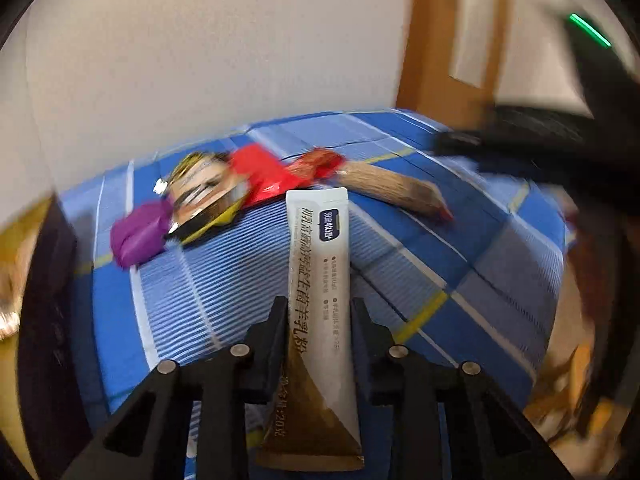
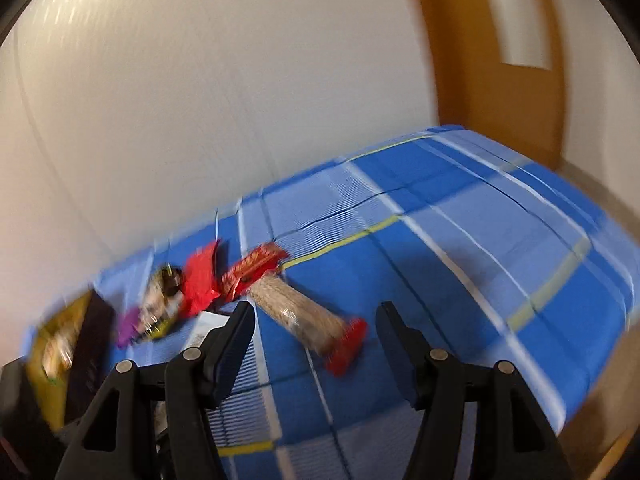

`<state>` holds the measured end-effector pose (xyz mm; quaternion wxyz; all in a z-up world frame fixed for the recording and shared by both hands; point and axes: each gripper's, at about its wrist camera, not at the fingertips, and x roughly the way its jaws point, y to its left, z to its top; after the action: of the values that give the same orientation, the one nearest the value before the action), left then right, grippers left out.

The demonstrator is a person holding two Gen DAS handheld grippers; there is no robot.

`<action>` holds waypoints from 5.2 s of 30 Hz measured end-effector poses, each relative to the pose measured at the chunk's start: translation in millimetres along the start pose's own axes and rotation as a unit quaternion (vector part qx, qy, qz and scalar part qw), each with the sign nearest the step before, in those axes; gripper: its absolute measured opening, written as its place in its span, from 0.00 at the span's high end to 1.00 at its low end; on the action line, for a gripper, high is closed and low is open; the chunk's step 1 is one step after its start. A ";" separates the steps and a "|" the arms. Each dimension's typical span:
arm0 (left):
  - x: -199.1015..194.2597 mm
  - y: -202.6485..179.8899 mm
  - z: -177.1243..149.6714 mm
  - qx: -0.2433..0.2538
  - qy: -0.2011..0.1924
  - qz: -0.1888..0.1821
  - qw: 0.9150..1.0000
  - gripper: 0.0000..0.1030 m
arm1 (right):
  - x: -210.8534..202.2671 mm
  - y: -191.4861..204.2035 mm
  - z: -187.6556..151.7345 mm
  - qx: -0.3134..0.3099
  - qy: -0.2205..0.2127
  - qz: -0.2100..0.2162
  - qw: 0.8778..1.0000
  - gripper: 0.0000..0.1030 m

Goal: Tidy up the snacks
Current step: 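Grasp the white-brown tube pack with the left tool while the right tool grasps the red-capped grain bar, then carry the white-brown tube pack into the gold tray with the left tool and release, then lower the red-capped grain bar into the gold tray with the right tool and release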

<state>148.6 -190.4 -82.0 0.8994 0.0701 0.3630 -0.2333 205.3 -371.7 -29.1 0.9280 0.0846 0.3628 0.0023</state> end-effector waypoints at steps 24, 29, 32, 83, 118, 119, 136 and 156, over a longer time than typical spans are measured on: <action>-2.2 12.6 -4.9 -0.032 0.002 -0.056 0.998 0.76 | -32.3 13.8 -94.0 0.118 -0.037 0.004 0.992 0.70; -16.5 0.4 -4.1 0.021 -0.021 -0.029 0.999 0.77 | -43.7 11.0 -109.1 0.168 -0.044 0.038 0.984 0.70; -33.1 2.6 -12.7 0.024 -0.033 -0.029 0.999 0.77 | -46.3 10.4 -114.1 0.183 -0.050 0.057 0.980 0.70; -186.8 268.4 -106.0 -0.269 0.039 0.152 0.950 0.77 | -46.2 44.1 -118.8 0.110 -0.065 0.078 0.989 0.70; -193.7 260.2 -113.7 -0.253 0.022 0.195 0.948 0.56 | -90.5 219.7 -114.3 -0.049 -0.031 0.206 0.977 0.70; -194.6 260.4 -113.7 -0.252 0.020 0.194 0.948 0.49 | -88.1 229.1 -113.2 -0.056 -0.025 0.209 0.976 0.70; -234.8 285.9 -120.9 -0.279 -0.035 0.206 0.937 0.39 | -14.7 362.2 -122.9 -0.092 0.128 0.224 0.962 0.70; -233.4 285.3 -117.3 -0.309 -0.031 0.179 0.934 0.29 | -59.9 338.1 -104.3 -0.093 0.017 0.211 0.973 0.68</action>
<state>63.6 181.8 -19.5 0.9144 -0.1552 0.3701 0.0529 110.3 -26.2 -10.4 0.9041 0.0725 0.3510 0.2328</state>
